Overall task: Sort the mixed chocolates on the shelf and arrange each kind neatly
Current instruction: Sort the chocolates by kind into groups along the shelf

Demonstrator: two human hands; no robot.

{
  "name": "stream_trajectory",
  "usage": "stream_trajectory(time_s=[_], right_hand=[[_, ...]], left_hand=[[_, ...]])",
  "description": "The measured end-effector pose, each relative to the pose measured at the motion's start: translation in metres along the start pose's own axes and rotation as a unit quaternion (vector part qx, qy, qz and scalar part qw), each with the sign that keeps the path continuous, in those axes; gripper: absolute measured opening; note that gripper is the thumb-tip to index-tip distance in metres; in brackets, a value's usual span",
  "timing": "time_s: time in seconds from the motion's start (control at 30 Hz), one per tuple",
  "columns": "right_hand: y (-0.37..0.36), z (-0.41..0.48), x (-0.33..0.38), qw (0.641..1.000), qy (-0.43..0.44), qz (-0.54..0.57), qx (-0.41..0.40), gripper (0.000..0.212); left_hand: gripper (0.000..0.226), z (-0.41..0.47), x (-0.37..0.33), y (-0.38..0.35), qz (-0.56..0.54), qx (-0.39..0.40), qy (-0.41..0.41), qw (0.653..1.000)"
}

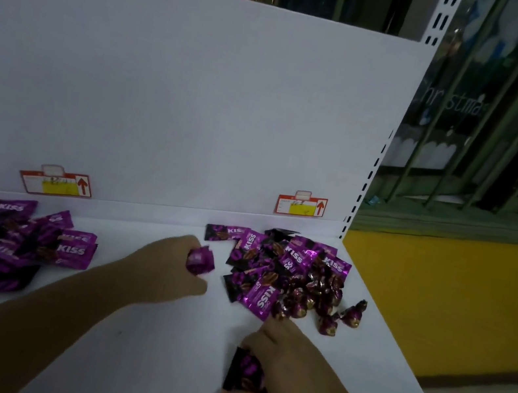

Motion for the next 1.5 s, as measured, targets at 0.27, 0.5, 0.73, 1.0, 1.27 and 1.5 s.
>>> stream_trajectory(time_s=[0.27,0.5,0.73,1.0,1.27,1.5], right_hand=[[-0.021,-0.005,-0.011,0.986,0.071,0.116,-0.093,0.045],[0.005,-0.01,-0.026,0.968,0.125,0.169,-0.139,0.027],[0.03,-0.011,-0.055,0.971,0.127,0.144,-0.141,0.036],[0.006,-0.011,-0.041,0.971,0.227,0.045,-0.056,0.033],[0.013,-0.013,-0.044,0.959,0.245,0.016,-0.144,0.026],[0.083,0.023,-0.148,0.968,-0.14,0.093,-0.183,0.02]], left_hand=[[0.048,0.074,-0.021,-0.021,-0.025,-0.087,0.011,0.996],[0.042,0.091,-0.02,-0.022,0.027,-0.058,0.022,0.998],[0.035,0.091,-0.023,-0.004,0.094,-0.02,0.05,0.994],[0.032,0.088,-0.025,-0.005,0.022,0.004,0.087,0.996],[0.019,0.083,-0.022,-0.009,-0.098,-0.013,0.096,0.99],[0.012,0.077,-0.019,-0.01,-0.103,-0.113,0.028,0.988]])
Point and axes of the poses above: each hand's wrist, its own z-axis towards the middle knuckle, its own y-axis out of the back of the hand, x = y × z, the point moved 1 cm from there along z, towards the middle knuckle, and after that the axes turned 13 degrees about -z, right-handed, at the moved point
